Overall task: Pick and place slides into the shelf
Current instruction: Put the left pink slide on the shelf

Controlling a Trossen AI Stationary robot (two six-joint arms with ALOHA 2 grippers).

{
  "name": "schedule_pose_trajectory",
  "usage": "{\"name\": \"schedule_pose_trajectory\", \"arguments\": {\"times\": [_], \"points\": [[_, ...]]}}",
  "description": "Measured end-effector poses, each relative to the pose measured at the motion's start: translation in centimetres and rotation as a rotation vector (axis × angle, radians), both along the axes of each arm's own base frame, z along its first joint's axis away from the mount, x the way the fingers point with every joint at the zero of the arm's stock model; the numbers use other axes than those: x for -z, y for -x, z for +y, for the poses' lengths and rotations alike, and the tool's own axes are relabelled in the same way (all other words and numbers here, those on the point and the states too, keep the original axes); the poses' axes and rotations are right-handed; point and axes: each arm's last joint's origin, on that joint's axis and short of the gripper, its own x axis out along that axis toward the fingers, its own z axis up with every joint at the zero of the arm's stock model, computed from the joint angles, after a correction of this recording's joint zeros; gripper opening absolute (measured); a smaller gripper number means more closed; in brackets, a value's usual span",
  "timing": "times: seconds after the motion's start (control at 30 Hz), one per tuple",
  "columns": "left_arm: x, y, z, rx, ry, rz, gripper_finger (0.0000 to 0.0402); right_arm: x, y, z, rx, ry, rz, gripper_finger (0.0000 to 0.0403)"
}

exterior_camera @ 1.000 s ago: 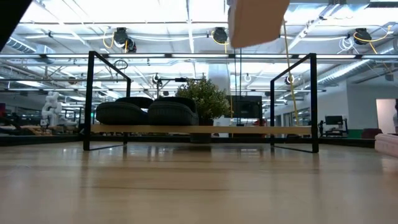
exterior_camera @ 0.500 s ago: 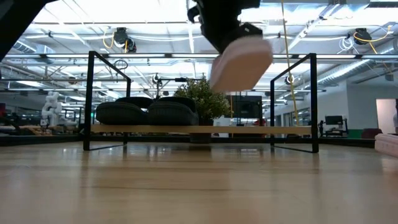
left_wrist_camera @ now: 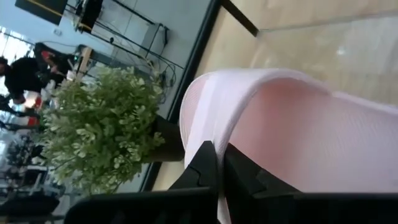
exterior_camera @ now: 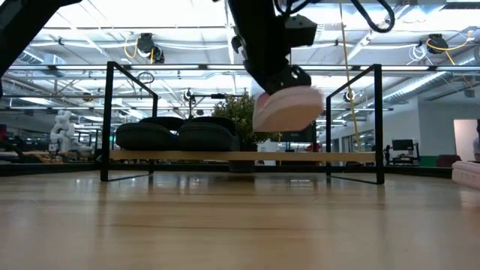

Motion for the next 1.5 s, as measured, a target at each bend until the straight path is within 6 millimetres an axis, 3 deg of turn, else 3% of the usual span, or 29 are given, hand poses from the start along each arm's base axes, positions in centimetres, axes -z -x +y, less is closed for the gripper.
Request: {"name": "schedule_pose_trajectory", "arguments": {"times": [0.13, 0.67, 1.03, 1.5], "points": [[0.9, 0.2, 0.2, 0.005, -0.008, 0.041, 0.0, 0.0, 0.0, 0.0, 0.0, 0.0, 0.0, 0.0205], [1.1, 0.3, 2.5, 0.002, 0.032, 0.11, 0.0, 0.0, 0.0, 0.0, 0.0, 0.0, 0.0, 0.0205], [3.1, 1.0, 2.6, 0.008, 0.033, 0.177, 0.0, 0.0, 0.0, 0.0, -0.001, 0.002, 0.003, 0.0205], [3.1, 0.7, 2.6, 0.038, 0.019, 0.189, 0.0, 0.1, -0.1, 0.1, -0.012, -0.016, -0.003, 0.0205]]}}
